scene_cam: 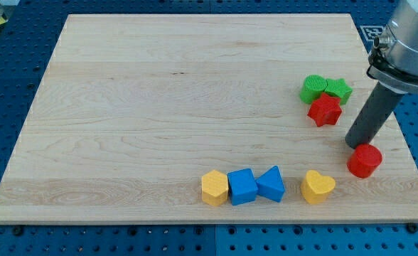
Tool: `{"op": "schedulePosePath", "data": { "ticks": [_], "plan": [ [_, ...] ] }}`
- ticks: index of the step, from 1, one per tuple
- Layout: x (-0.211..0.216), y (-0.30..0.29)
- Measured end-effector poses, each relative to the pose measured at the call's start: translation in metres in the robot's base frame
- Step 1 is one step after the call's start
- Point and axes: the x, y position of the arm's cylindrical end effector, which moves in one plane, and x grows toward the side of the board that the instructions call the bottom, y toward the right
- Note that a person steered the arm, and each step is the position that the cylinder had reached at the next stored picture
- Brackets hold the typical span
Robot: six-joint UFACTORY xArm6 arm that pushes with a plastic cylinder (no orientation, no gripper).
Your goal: Slide the red circle closer to the yellow heart
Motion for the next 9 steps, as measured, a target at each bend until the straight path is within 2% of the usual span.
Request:
{"op": "schedulePosePath", "data": {
  "ticks": [2,4,5,7,9],
  "plan": [
    [-0.024,0.005],
    [-0.006,0.055],
    [0.011,0.054],
    [0.008,0.032],
    [0.041,0.009]
  ]
}}
